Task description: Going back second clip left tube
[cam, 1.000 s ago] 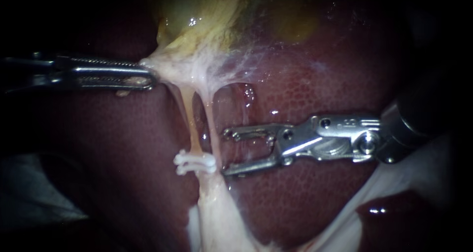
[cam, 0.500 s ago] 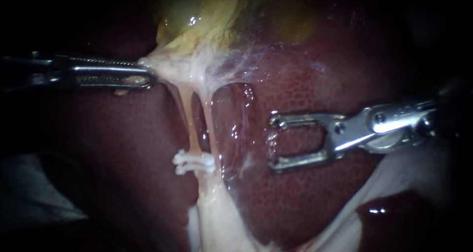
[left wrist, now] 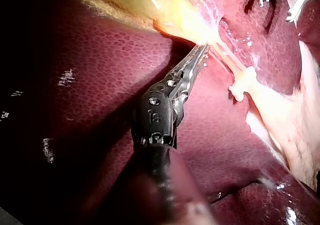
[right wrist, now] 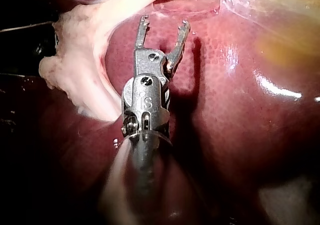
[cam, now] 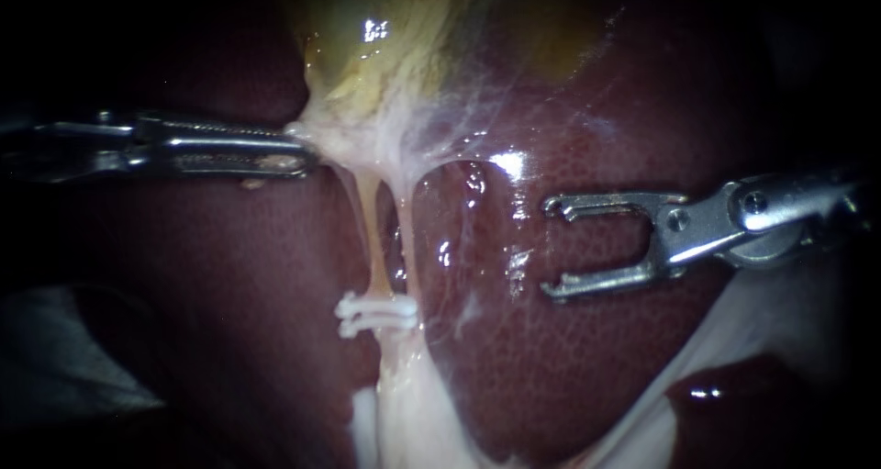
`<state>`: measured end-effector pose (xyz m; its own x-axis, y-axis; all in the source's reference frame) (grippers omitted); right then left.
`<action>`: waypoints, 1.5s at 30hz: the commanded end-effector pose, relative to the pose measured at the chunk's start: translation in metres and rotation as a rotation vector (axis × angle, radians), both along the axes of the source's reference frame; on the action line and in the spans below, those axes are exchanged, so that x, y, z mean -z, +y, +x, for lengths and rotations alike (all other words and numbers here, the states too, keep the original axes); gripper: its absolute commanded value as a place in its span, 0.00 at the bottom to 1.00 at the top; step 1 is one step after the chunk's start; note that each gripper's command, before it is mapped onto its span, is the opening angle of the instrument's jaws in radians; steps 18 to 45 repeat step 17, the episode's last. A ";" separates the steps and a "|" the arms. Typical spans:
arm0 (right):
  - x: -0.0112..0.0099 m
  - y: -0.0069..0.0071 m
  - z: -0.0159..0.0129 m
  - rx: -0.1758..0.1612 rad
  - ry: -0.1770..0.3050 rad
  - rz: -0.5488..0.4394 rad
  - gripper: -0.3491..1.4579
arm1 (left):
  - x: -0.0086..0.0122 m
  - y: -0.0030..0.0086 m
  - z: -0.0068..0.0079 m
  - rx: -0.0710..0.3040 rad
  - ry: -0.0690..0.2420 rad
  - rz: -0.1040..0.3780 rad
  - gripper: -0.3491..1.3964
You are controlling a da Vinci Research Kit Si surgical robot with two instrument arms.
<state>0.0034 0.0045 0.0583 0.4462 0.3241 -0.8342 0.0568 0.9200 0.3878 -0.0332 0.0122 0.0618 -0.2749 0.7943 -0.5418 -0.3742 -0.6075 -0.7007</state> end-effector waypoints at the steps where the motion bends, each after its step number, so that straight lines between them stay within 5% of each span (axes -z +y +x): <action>1: 0.0000 -0.0001 0.0001 0.000 0.001 0.000 0.47 | -0.0006 0.0000 -0.0003 -0.002 0.000 -0.001 0.00; 8: 0.0004 -0.0003 0.0001 -0.002 -0.001 -0.001 0.47 | -0.0029 0.0001 -0.0008 -0.003 0.002 0.009 0.00; 45: 0.0005 -0.0005 0.0004 0.010 0.009 0.006 0.47 | -0.0023 0.0000 -0.0007 -0.003 0.001 0.011 0.00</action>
